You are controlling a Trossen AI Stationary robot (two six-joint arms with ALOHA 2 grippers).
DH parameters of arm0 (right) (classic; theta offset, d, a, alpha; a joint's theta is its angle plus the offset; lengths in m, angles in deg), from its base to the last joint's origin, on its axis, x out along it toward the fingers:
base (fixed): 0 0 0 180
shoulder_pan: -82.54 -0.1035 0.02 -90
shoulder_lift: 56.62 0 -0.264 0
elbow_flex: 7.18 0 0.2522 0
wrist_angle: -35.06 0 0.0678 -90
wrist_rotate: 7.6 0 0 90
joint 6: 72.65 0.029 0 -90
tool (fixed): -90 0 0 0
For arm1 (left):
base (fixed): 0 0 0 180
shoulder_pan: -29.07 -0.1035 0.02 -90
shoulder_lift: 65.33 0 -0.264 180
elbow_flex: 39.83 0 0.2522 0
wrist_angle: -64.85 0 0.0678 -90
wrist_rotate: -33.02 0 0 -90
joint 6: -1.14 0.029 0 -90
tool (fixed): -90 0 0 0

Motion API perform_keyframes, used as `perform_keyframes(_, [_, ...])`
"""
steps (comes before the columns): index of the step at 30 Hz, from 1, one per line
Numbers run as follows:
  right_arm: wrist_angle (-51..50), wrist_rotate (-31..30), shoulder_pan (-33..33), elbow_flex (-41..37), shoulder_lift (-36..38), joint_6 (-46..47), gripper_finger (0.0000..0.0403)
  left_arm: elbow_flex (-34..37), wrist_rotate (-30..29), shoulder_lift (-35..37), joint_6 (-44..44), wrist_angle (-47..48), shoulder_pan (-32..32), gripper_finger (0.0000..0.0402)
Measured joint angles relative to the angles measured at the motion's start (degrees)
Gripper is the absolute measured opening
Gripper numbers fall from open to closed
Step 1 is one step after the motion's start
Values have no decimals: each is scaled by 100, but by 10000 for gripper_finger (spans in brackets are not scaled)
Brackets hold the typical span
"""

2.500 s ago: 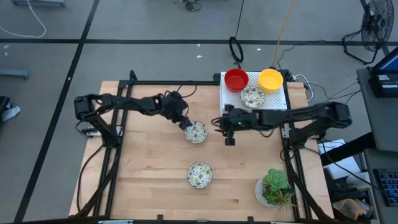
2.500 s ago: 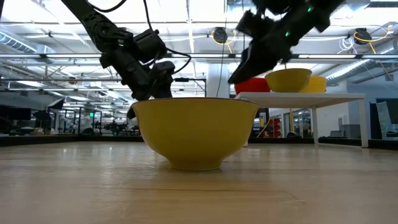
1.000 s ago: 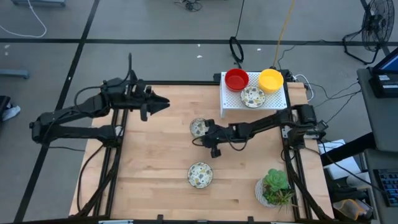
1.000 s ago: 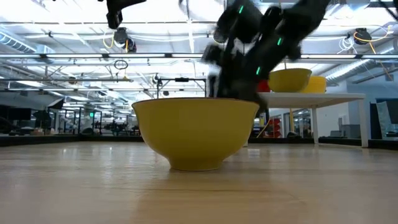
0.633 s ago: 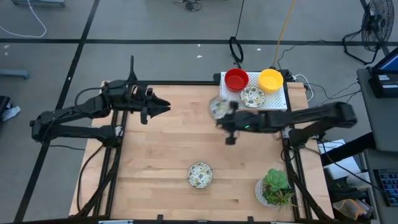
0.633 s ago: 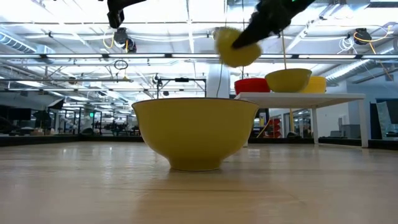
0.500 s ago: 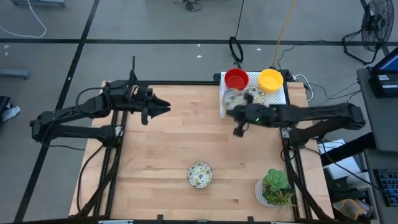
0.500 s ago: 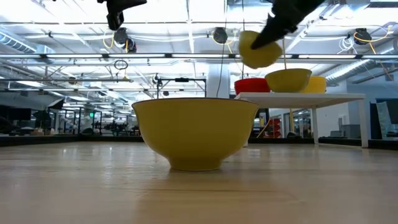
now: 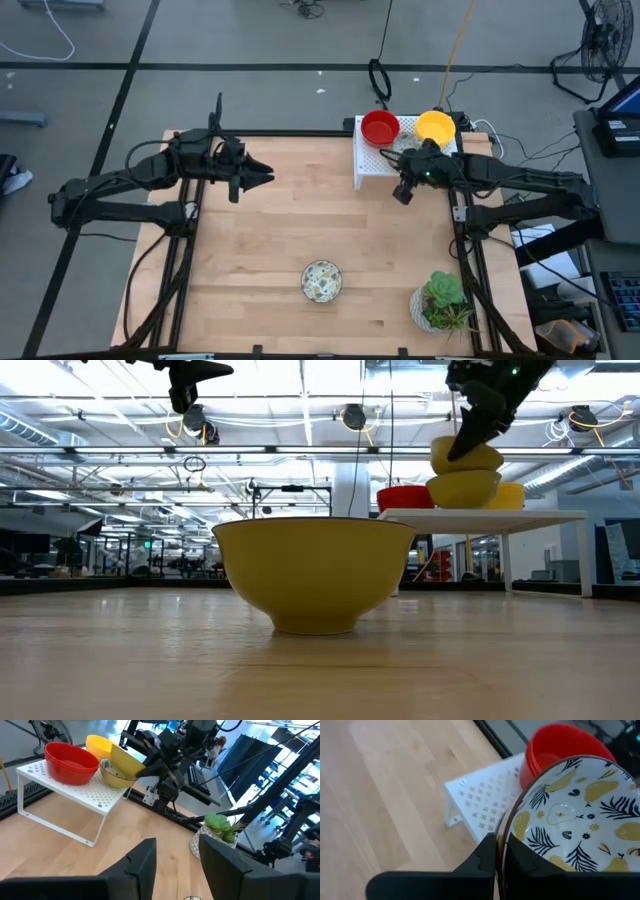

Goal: Pick & Place Mini bowls
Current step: Stack the white patterned bowl on top of the white patterned bowl on the shelf

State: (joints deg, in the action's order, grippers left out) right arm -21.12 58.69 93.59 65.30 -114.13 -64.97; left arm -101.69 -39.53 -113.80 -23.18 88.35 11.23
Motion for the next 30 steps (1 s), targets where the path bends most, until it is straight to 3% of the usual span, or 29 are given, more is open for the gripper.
perform_keyframes(9, [-26,0,238,0,-260,-84,15,0,-2,1,50,-2,0,149])
perform_keyframes(19, [89,-28,256,0,-318,-244,76,0,-2,1,35,48,0,149])
perform_keyframes(27, [951,-6,194,0,-56,-836,121,0,2,1,157,223,0,150])
perform_keyframes(30, [1279,630,71,4,-16,-837,130,0,33,-66,158,483,14,150])
